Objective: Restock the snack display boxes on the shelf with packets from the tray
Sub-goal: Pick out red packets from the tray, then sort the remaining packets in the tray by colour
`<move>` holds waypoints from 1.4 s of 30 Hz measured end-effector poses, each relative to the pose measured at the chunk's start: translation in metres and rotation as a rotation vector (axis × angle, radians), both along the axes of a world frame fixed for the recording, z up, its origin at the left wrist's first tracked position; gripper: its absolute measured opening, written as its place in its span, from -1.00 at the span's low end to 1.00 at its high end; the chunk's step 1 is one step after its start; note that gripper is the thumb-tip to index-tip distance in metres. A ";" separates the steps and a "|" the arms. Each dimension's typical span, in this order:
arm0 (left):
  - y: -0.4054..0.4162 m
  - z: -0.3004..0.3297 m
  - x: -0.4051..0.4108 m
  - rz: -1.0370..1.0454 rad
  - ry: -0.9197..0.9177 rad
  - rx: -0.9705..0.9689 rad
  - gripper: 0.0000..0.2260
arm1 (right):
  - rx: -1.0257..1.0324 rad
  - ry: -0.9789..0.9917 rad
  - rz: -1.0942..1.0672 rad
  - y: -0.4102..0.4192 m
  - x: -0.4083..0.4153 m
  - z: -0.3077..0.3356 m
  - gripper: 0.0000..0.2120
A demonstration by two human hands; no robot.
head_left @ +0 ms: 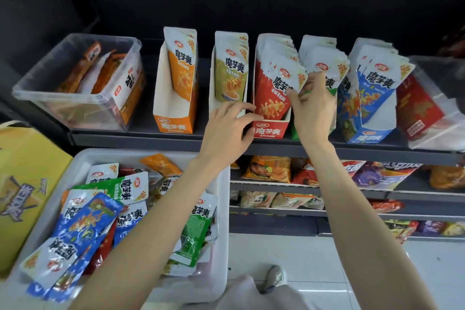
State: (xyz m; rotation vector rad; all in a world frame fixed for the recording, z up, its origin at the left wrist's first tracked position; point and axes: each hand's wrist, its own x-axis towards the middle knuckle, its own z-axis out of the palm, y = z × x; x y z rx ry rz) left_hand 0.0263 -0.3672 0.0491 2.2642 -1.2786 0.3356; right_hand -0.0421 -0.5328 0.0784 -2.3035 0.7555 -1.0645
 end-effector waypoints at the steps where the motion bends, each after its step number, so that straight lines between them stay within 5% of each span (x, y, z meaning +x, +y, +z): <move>1: 0.001 -0.001 0.000 -0.006 -0.001 0.000 -0.75 | 0.015 0.006 -0.007 0.000 0.000 0.000 -0.64; 4: 0.004 0.000 -0.001 -0.012 0.003 -0.067 -0.75 | 0.062 -0.060 -0.041 0.004 -0.011 0.001 -0.59; 8: 0.026 0.002 -0.015 0.048 0.023 -0.401 -0.77 | 0.116 -0.229 0.045 0.043 -0.040 0.003 -0.73; 12: 0.085 -0.014 -0.036 0.212 0.165 -0.562 -0.81 | 0.222 -0.013 0.379 0.104 -0.053 -0.010 -0.84; 16: 0.163 -0.056 -0.035 0.383 0.373 -0.186 -0.69 | 0.119 0.376 0.791 0.151 -0.037 -0.051 -0.80; 20: 0.218 -0.095 -0.038 0.423 0.353 0.368 -0.43 | -0.018 0.770 0.899 0.186 -0.013 -0.096 -0.61; 27: 0.239 -0.102 -0.048 0.470 0.255 0.328 -0.42 | -0.145 0.961 0.942 0.218 0.012 -0.127 -0.53; 34: 0.240 -0.104 -0.046 0.447 0.233 0.346 -0.44 | -0.312 0.897 1.054 0.225 0.002 -0.129 -0.43; 38: 0.242 -0.106 -0.044 0.431 0.248 0.320 -0.48 | -0.446 0.664 1.130 0.226 0.011 -0.126 -0.71; 42: 0.238 -0.086 -0.048 0.479 0.447 -0.063 -0.58 | -0.389 0.433 1.104 0.206 0.009 -0.112 -0.90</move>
